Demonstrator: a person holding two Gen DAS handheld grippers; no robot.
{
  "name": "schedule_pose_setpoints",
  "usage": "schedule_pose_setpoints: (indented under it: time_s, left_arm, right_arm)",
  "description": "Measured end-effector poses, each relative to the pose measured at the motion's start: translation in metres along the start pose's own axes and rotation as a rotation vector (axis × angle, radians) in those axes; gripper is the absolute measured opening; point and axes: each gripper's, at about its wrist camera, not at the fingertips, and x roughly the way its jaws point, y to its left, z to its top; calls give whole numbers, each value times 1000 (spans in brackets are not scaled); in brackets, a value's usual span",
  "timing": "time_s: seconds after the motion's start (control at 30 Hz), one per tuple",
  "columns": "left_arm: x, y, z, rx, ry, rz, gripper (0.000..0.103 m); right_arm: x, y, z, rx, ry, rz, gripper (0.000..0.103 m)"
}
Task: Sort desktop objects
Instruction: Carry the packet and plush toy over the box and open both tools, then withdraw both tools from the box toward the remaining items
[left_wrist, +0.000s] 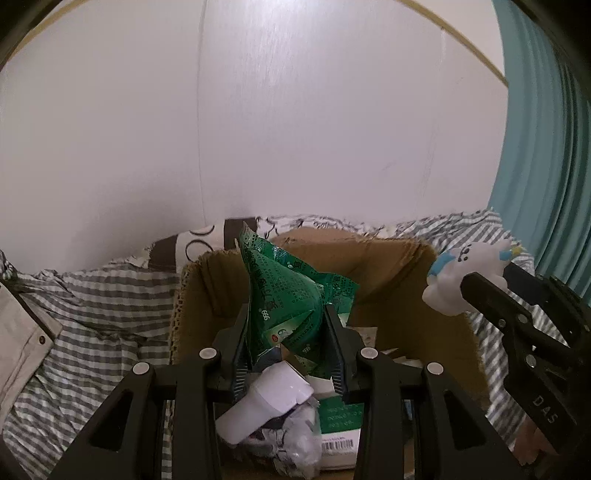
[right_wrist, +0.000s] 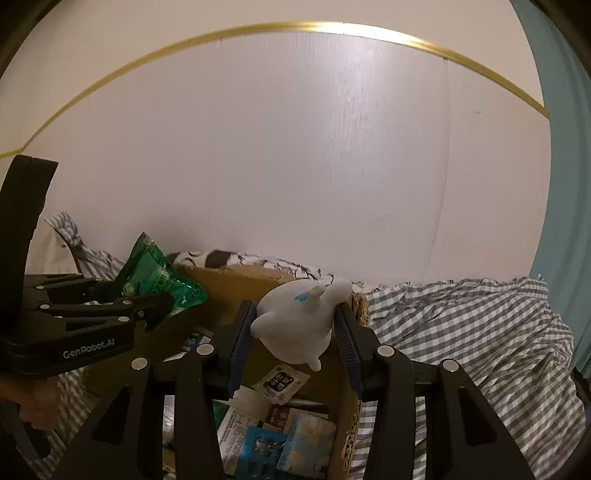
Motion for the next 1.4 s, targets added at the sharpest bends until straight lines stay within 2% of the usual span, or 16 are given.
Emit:
schedule_pose_setpoints:
  time_s: [0.17, 0.27, 0.3, 0.33, 0.4, 0.47, 0.57, 0.63, 0.73, 0.87, 0.9, 1.0, 1.13, 1.4]
  left_arm:
    - [22, 2, -3, -12, 53, -1, 37]
    - [31, 5, -5, -31, 77, 9, 41]
    - [32, 7, -5, -37, 80, 10, 48]
    - [32, 8, -5, -47, 81, 14, 61]
    - [30, 11, -5, -62, 68, 33, 78]
    - [22, 12, -2, -69, 43, 42, 79]
    - [14, 18, 2, -74, 31, 51, 80]
    - [4, 19, 6, -71, 10, 60, 89]
    - [-14, 19, 8, -66, -32, 70, 103]
    - [-40, 18, 13, -59, -80, 69, 103]
    - [-45, 17, 14, -53, -85, 72, 103]
    - [-60, 14, 19, -20, -103, 101, 103]
    - [-87, 12, 21, 10, -153, 136, 103]
    - [-131, 24, 18, -65, -182, 122, 103]
  right_arm:
    - [17, 2, -4, 15, 47, 6, 44]
    - [29, 0, -5, 13, 69, 0, 44]
    - [31, 0, -6, 15, 75, -4, 44]
    - [33, 0, -7, 18, 84, -18, 44]
    - [33, -1, -7, 21, 80, -33, 56]
    - [29, -6, -6, 31, 58, -44, 67]
    - [24, -7, -2, 43, 38, -56, 70]
    - [12, -13, 3, 57, 18, -61, 72]
    - [-1, -16, 14, 71, -18, -69, 85]
    - [-25, -17, 29, 78, -70, -94, 101]
    - [-30, -16, 32, 74, -81, -105, 103]
    - [-46, -11, 41, 39, -104, -142, 103]
    - [-69, -8, 47, 24, -139, -144, 103]
    - [-116, -17, 43, 38, -150, -124, 103]
